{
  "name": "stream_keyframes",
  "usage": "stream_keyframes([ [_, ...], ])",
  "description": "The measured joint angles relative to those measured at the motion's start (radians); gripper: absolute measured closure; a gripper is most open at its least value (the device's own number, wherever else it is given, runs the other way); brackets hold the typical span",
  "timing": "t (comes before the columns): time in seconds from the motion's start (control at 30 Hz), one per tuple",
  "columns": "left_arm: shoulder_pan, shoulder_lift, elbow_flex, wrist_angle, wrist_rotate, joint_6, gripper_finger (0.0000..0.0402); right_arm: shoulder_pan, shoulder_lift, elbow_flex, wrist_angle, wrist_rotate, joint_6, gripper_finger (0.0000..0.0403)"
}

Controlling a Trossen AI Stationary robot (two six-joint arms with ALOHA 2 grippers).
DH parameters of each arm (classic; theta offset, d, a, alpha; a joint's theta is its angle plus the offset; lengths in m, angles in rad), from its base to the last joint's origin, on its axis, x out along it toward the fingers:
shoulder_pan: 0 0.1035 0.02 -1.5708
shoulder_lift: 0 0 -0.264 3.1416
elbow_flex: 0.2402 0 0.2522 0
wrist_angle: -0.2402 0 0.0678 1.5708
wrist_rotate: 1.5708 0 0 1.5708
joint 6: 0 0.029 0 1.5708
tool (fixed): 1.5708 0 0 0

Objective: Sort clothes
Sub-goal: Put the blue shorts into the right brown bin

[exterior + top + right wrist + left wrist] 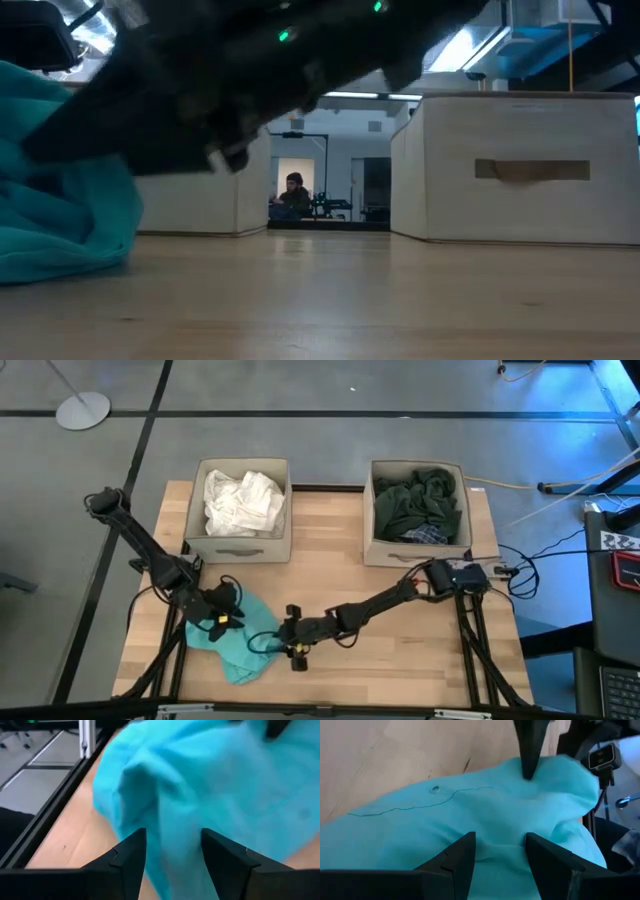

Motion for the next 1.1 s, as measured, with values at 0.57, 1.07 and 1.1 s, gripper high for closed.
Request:
stream_keyframes([
  [0.57, -0.005, 0.044, 0.000, 0.010, -0.011, -0.068, 0.0236, -0.007, 0.108, 0.043, 0.035, 0.114, 0.095, 0.0358],
  [1.07, -0.003, 0.044, 0.000, 0.010, -0.028, -0.104, 0.0236, 0.046, -0.020, 0.042, -0.301, 0.269, -0.024, 0.0391],
  [1.1, -0.003, 0.044, 0.000, 0.011, -0.036, -0.105, 0.0236, 0.049, -0.036, 0.042, -0.348, 0.288, -0.033, 0.0392],
])
